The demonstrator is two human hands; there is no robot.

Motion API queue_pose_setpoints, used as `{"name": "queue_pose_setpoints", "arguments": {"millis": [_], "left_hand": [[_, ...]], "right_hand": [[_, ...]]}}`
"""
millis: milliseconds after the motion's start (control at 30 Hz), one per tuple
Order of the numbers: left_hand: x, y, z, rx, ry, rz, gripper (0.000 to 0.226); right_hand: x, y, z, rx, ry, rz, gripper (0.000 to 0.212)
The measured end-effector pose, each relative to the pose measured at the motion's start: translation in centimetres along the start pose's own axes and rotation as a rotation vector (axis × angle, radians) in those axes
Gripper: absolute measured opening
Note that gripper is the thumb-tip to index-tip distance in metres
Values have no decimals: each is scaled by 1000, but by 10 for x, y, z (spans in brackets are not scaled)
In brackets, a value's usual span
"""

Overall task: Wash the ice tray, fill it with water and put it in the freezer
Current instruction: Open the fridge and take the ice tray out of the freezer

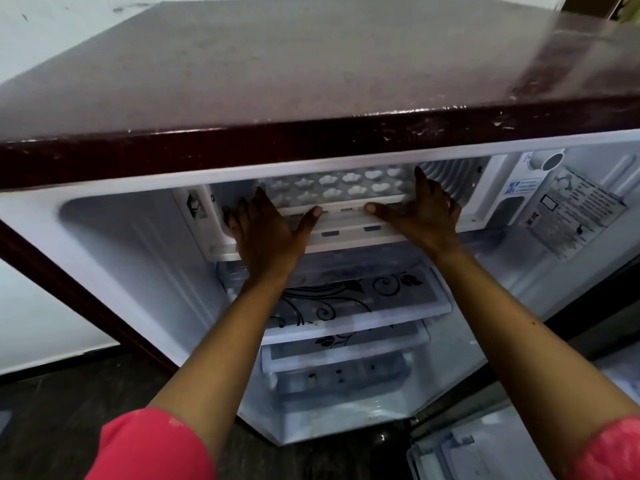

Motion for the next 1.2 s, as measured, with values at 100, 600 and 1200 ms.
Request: {"name": "queue_pose_setpoints", "arguments": {"millis": [100,600,1200], "left_hand": [[-3,-1,0,25,16,-3,96],[-43,62,-28,35,304,61,95],[-148,222,-55,161,450,175,90]], "right_hand": [[-5,4,-1,9,-21,-9,105],[-63,95,-12,52,-148,-104,94],[-159,305,-21,209,-130,-169,93]]}}
Point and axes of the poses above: each hand's wrist, its own y-axis away from the middle knuckle, its own x-axis out of the palm, z = x × y, the point moved 7 cm from there along -y, towards the middle knuckle, and after that the axes turned 11 degrees about y, right-handed, at the moved point
